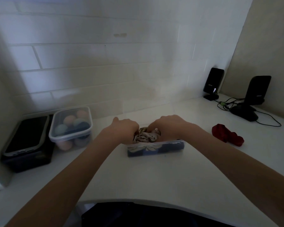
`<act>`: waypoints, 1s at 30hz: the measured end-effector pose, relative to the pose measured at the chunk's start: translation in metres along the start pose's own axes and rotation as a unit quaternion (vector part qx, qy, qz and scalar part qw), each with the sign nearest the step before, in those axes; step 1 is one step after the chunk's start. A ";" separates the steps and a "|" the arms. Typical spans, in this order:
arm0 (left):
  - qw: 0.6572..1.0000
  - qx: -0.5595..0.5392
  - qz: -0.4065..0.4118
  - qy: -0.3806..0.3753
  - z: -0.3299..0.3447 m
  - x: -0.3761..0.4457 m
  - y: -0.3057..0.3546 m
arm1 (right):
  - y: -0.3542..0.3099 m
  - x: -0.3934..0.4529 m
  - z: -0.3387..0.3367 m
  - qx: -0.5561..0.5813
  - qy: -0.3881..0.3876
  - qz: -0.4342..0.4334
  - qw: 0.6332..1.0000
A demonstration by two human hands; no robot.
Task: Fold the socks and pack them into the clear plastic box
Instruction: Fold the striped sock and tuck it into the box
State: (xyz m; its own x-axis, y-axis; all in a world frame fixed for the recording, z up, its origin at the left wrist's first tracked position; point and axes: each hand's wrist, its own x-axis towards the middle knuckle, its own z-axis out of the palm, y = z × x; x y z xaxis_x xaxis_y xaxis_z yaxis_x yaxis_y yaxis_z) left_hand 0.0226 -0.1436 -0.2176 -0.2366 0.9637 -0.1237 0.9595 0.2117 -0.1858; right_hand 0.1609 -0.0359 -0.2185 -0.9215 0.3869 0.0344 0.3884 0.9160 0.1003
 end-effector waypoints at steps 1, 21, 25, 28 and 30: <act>1.000 -0.015 0.002 -0.001 0.000 -0.001 -0.001 | 0.002 -0.002 -0.001 0.021 0.026 -0.010 0.999; 0.991 -0.092 0.093 -0.034 -0.013 -0.004 0.001 | -0.007 0.011 -0.010 0.062 -0.185 -0.023 0.981; 0.992 -0.066 0.101 -0.030 -0.009 0.001 0.004 | -0.008 0.015 -0.006 0.035 -0.205 -0.042 0.977; 0.991 -0.049 0.110 -0.051 -0.008 0.003 0.000 | -0.005 0.012 -0.006 0.014 -0.205 -0.056 0.977; 0.991 -0.044 0.109 -0.062 -0.007 0.003 -0.002 | -0.001 0.011 -0.006 0.003 -0.212 -0.058 0.975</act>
State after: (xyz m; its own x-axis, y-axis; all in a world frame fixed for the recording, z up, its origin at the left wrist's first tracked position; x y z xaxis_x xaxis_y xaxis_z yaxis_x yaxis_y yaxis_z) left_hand 0.0207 -0.1396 -0.2104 -0.0345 0.9616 -0.2723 0.9982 0.0198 -0.0567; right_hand 0.1506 -0.0336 -0.2125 -0.8737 0.2880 -0.3921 0.2824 0.9565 0.0733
